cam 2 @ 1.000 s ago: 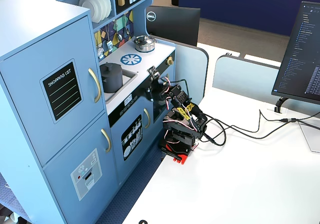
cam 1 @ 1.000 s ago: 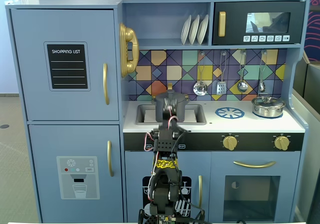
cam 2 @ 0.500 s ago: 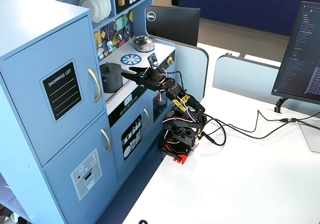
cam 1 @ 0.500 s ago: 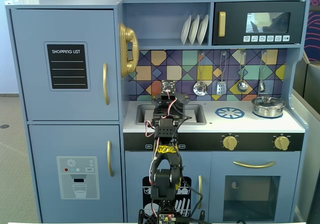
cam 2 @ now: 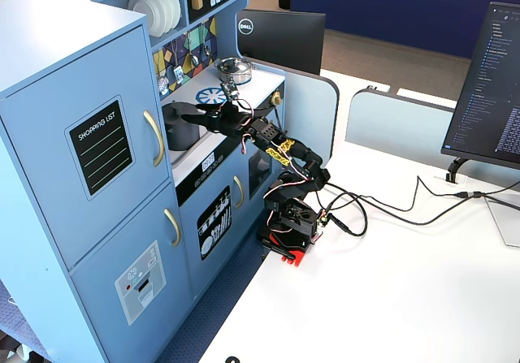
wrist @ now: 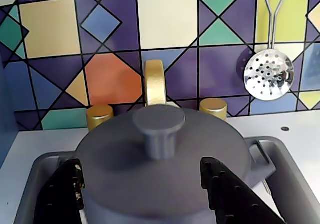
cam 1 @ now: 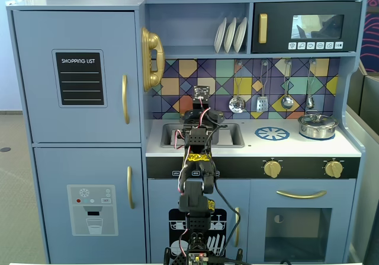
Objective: Take off the lid from the gray recipient and place it on the counter
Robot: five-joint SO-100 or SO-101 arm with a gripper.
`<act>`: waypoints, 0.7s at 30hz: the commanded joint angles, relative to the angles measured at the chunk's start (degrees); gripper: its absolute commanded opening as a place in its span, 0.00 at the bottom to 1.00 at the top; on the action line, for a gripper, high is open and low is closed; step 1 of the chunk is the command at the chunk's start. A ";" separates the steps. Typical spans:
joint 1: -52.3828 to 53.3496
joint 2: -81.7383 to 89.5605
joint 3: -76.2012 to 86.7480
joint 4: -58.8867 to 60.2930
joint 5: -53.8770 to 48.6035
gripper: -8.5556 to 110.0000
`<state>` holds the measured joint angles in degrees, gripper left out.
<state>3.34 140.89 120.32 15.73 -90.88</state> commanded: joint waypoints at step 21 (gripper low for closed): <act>-0.18 -19.86 -10.99 -13.18 -1.14 0.23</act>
<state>3.34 122.26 113.73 4.75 -91.58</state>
